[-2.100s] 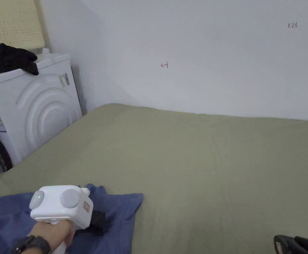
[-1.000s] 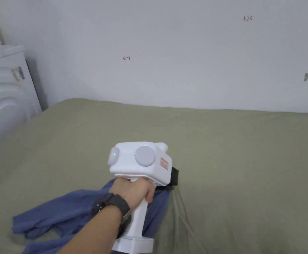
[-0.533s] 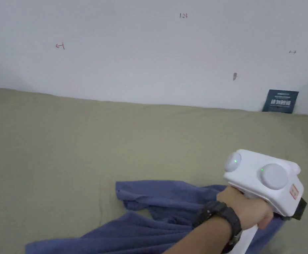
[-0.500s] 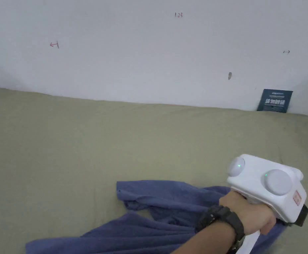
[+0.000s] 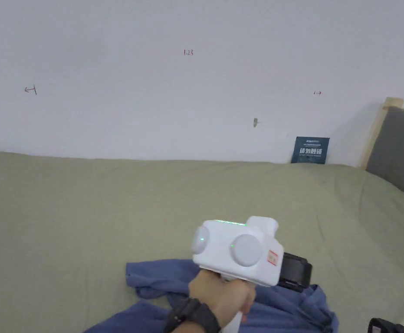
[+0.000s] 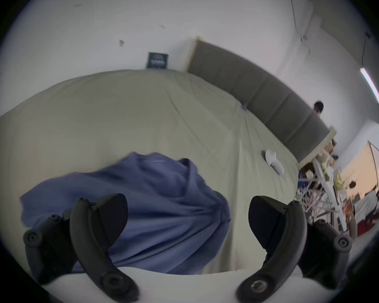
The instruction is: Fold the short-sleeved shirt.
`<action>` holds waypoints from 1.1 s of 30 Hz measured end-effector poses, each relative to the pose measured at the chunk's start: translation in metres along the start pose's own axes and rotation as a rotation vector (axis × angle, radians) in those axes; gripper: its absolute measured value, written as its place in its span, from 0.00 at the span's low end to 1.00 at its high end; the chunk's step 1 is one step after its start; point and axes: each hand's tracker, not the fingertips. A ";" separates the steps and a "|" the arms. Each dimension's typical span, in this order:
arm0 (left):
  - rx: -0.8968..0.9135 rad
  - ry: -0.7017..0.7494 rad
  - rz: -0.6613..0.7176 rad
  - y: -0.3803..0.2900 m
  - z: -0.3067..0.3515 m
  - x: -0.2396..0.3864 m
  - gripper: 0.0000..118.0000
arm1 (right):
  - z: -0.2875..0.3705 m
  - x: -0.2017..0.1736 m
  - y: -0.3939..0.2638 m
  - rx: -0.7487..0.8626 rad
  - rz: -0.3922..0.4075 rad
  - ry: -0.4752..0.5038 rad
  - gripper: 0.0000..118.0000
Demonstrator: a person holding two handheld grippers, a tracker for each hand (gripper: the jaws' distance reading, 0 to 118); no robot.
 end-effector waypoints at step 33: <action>-0.055 0.649 0.437 -0.176 0.181 -0.239 0.00 | -0.037 -0.044 -0.034 -0.167 0.095 0.139 0.02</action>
